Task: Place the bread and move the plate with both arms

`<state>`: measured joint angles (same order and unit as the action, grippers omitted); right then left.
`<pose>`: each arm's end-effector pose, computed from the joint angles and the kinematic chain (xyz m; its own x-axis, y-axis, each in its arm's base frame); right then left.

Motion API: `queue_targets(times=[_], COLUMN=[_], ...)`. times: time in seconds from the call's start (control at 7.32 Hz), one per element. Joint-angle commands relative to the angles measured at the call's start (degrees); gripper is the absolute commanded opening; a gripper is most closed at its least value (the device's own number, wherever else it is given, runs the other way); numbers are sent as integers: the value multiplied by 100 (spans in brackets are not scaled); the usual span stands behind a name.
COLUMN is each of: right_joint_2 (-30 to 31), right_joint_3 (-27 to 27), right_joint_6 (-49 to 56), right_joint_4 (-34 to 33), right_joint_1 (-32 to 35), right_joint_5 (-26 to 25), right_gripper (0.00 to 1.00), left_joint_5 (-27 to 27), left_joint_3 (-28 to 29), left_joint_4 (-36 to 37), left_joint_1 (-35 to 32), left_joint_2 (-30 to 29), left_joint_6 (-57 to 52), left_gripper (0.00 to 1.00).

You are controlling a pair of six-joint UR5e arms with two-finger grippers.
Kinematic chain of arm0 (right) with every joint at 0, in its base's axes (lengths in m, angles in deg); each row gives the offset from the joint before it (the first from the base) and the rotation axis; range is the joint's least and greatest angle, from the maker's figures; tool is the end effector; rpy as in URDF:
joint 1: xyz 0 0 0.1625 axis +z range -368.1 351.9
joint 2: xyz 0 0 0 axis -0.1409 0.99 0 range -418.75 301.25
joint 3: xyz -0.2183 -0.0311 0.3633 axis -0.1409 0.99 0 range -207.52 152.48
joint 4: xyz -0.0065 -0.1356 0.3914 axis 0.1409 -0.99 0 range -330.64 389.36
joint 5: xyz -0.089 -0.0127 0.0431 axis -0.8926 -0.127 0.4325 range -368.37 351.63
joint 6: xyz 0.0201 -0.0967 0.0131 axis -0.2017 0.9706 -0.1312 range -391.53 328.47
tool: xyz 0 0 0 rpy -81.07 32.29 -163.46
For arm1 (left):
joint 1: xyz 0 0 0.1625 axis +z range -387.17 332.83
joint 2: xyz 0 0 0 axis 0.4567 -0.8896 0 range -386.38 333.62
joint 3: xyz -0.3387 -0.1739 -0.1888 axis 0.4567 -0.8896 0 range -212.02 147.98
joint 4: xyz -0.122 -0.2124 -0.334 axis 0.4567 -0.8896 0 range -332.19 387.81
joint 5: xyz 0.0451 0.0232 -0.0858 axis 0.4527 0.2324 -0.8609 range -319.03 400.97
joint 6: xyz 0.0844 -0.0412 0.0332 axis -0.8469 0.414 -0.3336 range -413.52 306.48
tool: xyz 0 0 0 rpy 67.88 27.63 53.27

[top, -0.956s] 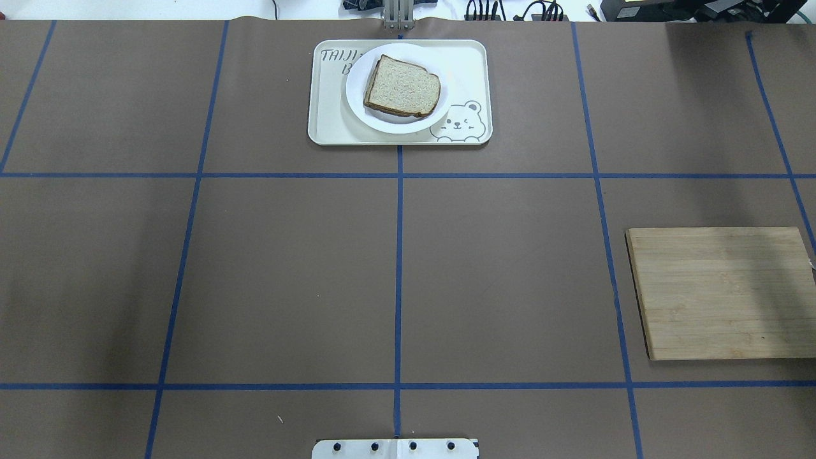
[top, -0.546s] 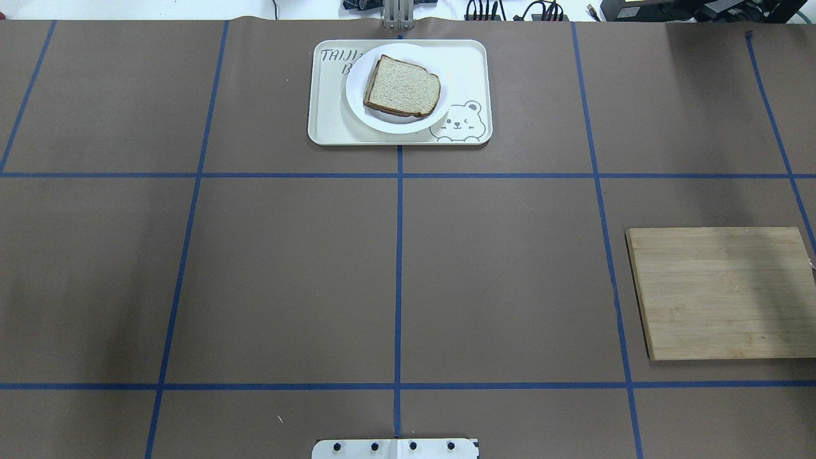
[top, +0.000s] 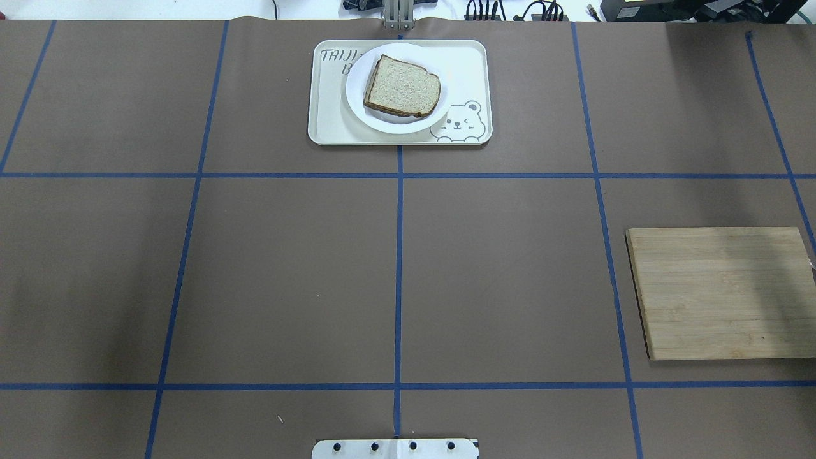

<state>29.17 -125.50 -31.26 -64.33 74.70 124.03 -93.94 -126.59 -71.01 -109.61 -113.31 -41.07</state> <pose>0.0019 -0.5132 0.5807 0.7227 -0.1714 0.6696 0.1280 0.9852 0.1141 0.0009 -0.4842 0.6281 0.6973 0.0032 -0.7168 0.0214 0.9995 0.0252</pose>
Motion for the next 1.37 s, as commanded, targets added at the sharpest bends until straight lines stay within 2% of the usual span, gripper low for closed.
queue_targets(times=[0.0, 1.23], right_joint_2=[6, 6], right_joint_3=[15, 77], right_joint_6=[44, 44], right_joint_4=[0, 17], right_joint_1=[-9, -27], right_joint_5=[-57, 5], right_gripper=[100, 100], left_joint_5=[-1, -89], left_joint_3=[-8, 18], left_joint_4=[-6, -6], left_joint_1=[9, 9], left_joint_2=[-8, -8], left_joint_6=[37, 29], left_gripper=[98, 98])
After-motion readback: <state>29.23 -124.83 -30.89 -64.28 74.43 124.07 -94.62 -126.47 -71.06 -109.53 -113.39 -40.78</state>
